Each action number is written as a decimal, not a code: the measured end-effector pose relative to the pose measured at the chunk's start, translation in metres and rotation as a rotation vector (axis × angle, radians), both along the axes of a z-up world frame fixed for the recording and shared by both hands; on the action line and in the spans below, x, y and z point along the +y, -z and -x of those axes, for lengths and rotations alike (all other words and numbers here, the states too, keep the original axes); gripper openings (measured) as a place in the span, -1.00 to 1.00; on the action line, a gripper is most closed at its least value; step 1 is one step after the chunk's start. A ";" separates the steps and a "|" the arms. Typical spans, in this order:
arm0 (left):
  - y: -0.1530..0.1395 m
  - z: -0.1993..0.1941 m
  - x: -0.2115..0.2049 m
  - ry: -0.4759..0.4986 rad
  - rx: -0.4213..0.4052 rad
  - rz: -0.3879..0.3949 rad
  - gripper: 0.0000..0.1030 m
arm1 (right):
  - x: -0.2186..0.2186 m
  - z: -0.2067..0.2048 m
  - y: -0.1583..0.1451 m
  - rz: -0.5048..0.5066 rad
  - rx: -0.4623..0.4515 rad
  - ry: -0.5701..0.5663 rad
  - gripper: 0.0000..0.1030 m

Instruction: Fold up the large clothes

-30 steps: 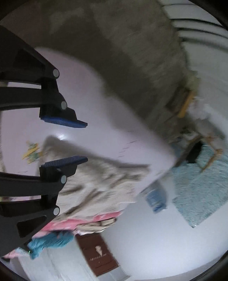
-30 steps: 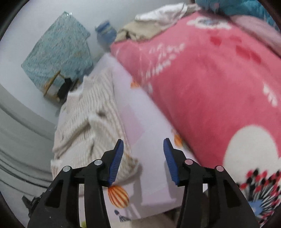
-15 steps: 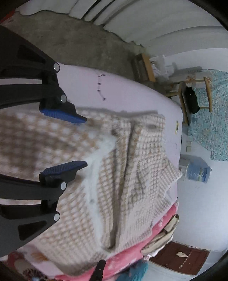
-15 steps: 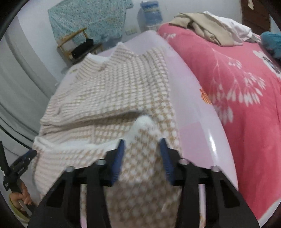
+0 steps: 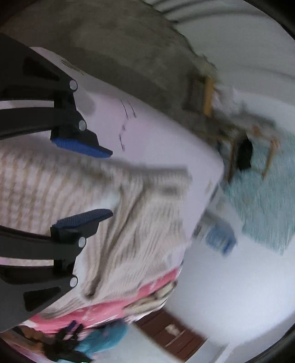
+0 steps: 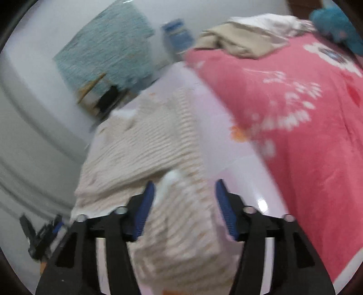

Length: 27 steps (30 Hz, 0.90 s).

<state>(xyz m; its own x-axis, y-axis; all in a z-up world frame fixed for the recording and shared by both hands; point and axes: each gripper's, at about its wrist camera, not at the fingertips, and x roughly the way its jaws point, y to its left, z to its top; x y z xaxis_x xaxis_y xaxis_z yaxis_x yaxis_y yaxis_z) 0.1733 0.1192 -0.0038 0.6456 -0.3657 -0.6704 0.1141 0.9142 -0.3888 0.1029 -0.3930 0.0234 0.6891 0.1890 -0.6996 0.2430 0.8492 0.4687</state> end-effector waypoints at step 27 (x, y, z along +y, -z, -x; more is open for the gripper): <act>0.038 0.014 -0.110 0.267 0.003 -0.282 -0.93 | 0.099 -0.036 0.045 0.205 0.165 -0.206 -0.96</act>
